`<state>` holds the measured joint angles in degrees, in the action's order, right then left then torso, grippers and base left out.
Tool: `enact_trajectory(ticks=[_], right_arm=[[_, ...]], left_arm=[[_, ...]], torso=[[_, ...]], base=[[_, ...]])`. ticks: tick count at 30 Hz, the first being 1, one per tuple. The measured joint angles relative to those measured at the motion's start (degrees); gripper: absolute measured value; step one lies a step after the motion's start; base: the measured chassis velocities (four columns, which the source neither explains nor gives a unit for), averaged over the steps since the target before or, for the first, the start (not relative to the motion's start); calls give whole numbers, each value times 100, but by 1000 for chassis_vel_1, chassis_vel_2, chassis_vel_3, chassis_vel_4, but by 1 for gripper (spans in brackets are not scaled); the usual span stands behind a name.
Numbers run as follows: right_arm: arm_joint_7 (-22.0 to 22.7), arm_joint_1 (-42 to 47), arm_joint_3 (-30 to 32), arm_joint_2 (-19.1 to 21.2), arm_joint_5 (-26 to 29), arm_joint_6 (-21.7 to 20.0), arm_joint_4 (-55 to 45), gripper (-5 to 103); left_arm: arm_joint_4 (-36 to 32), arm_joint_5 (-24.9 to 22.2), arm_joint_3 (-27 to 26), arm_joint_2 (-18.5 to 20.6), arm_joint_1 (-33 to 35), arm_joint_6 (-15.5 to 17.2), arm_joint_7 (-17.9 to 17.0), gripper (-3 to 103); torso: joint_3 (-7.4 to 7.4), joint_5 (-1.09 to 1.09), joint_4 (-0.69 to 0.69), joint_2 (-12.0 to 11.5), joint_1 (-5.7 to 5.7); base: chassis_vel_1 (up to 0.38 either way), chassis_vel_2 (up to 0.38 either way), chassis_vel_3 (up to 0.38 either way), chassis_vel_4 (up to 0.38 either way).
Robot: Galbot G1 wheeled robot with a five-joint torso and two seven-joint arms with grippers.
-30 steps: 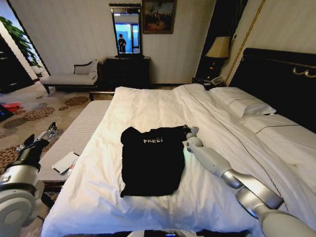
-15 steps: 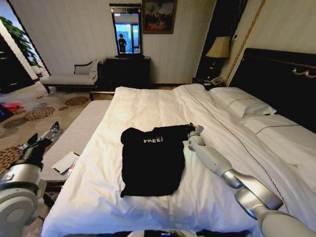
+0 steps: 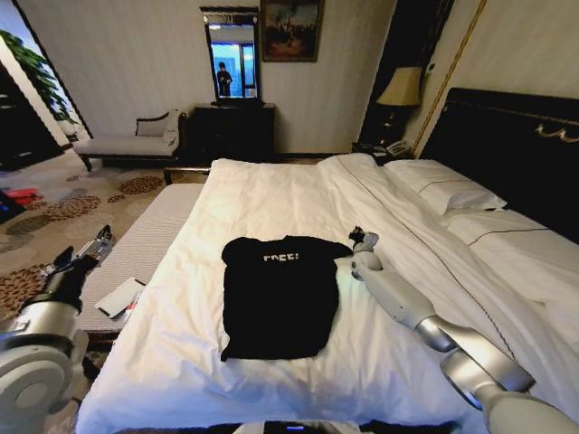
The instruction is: Fold the clothes on the bed.
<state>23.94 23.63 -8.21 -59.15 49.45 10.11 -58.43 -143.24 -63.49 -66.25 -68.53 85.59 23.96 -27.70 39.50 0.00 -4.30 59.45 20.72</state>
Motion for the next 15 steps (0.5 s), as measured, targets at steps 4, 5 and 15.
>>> enact_trajectory(ticks=[4,5,15], right_arm=[[24,406,133,285,30,-44,-530,35],[78,535,154,366,157,-96,-743,35],[733,1865,609,721,1149,-790,-2827,78]], left_arm=[[0,19,2,-6,7,0,-2,100],[0,34,13,-11,9,4,-3,100],[1,-624,966,115,223,1402,-1120,100]], torso=[[0,1,-6,0,0],[0,1,-6,0,0],[0,0,-2,0,-1]], base=[[0,0,0,0],[0,0,0,0],[0,0,0,0]])
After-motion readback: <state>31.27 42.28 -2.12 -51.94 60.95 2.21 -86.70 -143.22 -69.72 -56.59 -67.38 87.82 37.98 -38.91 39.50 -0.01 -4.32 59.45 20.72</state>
